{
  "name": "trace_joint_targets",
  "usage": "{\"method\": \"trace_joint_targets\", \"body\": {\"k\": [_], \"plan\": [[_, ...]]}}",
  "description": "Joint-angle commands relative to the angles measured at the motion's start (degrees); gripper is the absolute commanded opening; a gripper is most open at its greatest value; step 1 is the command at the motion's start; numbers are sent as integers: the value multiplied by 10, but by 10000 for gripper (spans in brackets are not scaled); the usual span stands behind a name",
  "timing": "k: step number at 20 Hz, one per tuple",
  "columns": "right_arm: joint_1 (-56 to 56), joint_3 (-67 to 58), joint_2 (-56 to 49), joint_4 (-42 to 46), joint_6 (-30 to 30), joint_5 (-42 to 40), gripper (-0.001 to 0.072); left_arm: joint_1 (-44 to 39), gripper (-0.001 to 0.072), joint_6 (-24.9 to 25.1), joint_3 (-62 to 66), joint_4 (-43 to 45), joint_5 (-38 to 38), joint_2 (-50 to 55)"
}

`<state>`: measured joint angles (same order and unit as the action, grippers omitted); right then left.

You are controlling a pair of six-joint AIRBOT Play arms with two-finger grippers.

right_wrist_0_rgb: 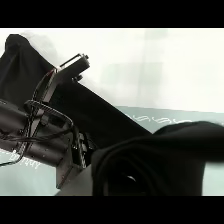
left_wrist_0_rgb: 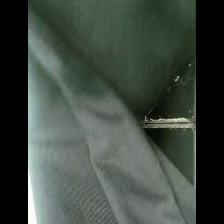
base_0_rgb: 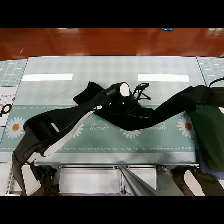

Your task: Fold the shirts.

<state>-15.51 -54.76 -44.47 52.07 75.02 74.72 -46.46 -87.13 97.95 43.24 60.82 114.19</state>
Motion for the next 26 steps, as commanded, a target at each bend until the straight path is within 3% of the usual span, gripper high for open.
{"method": "trace_joint_targets", "body": {"k": [1,5,9,13,19,23,26], "plan": [[0,0,2,-8,3,1,27,34,16,11,36,0,49,-4],[18,-5,-11,-62,3,-14,26,135,16,11,36,39,68,-78],[151,-76,-98,-91,8,-72,27,216,16,-7,8,139,85,-195],[293,-211,-251,-98,20,-119,27,298,16,-8,-152,192,50,-367],[422,-365,-466,-101,28,-147,27,462,16,11,-460,194,2,-669],[454,-452,-577,-102,44,-152,27,528,16,9,-551,193,2,-782],[469,-492,-634,-117,48,-153,26,532,16,9,-575,186,3,-799]]}}
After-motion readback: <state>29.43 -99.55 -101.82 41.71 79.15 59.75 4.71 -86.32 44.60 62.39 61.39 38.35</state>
